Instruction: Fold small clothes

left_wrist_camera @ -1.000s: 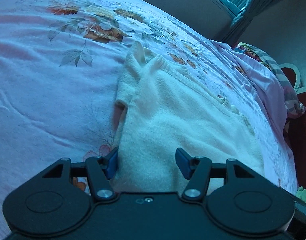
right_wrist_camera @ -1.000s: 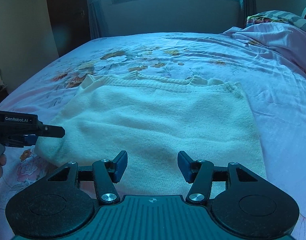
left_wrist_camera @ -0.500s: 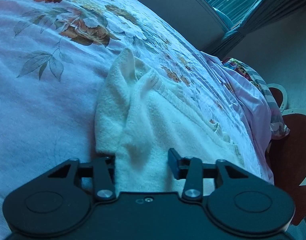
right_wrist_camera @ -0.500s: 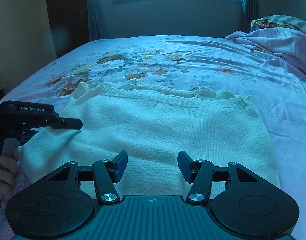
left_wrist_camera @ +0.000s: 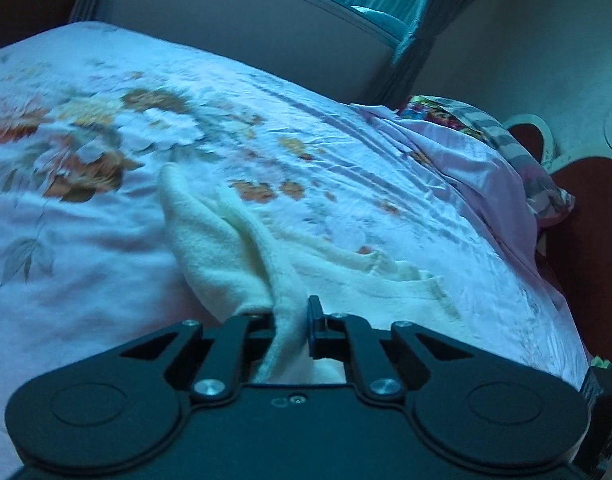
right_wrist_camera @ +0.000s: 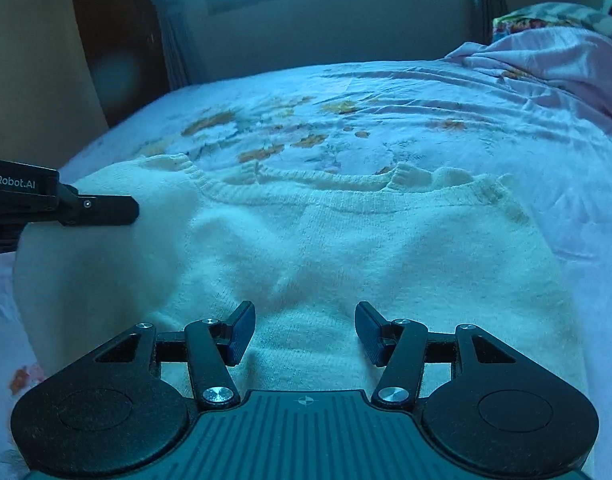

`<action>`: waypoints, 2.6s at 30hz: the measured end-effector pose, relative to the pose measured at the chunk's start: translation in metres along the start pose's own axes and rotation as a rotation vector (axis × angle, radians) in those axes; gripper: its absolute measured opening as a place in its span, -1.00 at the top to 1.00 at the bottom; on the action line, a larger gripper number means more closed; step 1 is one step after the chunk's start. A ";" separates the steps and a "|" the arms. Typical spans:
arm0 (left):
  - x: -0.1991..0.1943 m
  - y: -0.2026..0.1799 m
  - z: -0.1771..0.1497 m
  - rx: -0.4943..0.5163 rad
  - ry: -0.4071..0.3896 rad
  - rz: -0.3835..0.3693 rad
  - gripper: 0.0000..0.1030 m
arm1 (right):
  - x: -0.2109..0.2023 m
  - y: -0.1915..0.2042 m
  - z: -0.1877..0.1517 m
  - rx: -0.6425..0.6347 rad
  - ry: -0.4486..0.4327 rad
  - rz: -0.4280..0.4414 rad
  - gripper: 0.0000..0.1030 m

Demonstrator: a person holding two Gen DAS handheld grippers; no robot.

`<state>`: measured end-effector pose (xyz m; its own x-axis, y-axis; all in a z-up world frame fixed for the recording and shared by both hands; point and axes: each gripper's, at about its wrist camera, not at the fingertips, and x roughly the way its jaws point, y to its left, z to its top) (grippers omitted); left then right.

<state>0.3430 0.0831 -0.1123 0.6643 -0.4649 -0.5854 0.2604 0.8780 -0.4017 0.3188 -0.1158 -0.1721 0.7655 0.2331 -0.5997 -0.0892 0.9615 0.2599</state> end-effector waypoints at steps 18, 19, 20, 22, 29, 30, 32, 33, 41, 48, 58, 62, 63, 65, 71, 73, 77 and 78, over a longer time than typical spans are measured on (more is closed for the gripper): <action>0.079 -0.177 -0.047 0.107 0.318 -0.182 0.37 | -0.108 -0.117 -0.046 0.286 -0.006 0.252 -0.07; 0.067 -0.176 -0.040 0.105 0.295 -0.191 0.33 | -0.109 -0.116 -0.047 0.293 -0.007 0.274 -0.07; 0.055 -0.171 -0.035 0.101 0.270 -0.189 0.28 | -0.110 -0.113 -0.048 0.305 -0.007 0.293 -0.08; 0.033 -0.160 -0.025 0.083 0.228 -0.200 0.16 | -0.110 -0.109 -0.046 0.325 -0.007 0.329 -0.09; 0.004 -0.106 -0.036 0.098 0.170 -0.005 -0.02 | -0.114 -0.091 -0.038 0.356 -0.016 0.347 -0.84; 0.005 -0.099 -0.043 0.100 0.181 0.012 -0.02 | -0.113 -0.091 -0.038 0.370 -0.011 0.347 -0.84; 0.007 -0.091 -0.057 0.107 0.200 0.026 -0.02 | -0.107 -0.092 -0.037 0.399 0.013 0.306 -0.83; 0.008 -0.088 -0.065 0.102 0.208 0.034 -0.02 | -0.103 -0.093 -0.036 0.412 0.022 0.277 -0.83; 0.017 -0.087 -0.097 0.116 0.210 0.060 -0.02 | -0.072 -0.100 -0.029 0.487 0.084 0.152 0.56; 0.007 -0.100 -0.094 0.116 0.124 0.013 0.00 | -0.103 -0.099 -0.010 0.289 -0.013 0.083 0.79; 0.019 -0.092 -0.105 0.110 0.186 0.048 -0.01 | -0.111 -0.110 -0.028 0.274 -0.028 -0.045 0.48; 0.012 -0.103 -0.084 0.144 0.104 0.034 0.00 | -0.113 -0.095 0.004 0.184 -0.115 -0.068 0.48; 0.017 -0.107 -0.076 0.151 0.098 0.028 0.00 | -0.106 -0.092 0.012 0.176 -0.112 -0.059 0.48; 0.032 -0.115 -0.062 0.157 0.096 0.026 -0.01 | -0.085 -0.085 0.030 0.173 -0.107 -0.038 0.48; 0.095 -0.116 -0.044 0.175 0.139 0.060 0.01 | -0.018 -0.098 0.055 0.148 -0.038 -0.105 0.48; 0.105 -0.107 -0.049 0.165 0.140 0.064 0.03 | 0.002 -0.119 0.045 0.139 0.029 -0.172 0.52; 0.093 -0.106 -0.053 0.198 0.108 0.030 0.04 | -0.001 -0.140 0.035 0.135 0.025 -0.190 0.52; 0.090 -0.107 -0.050 0.191 0.096 0.023 0.03 | -0.004 -0.138 0.038 0.125 0.020 -0.189 0.51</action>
<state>0.3399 -0.0580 -0.1569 0.6038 -0.4455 -0.6610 0.3805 0.8898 -0.2521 0.3519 -0.2549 -0.1770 0.7484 0.0548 -0.6610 0.1350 0.9631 0.2327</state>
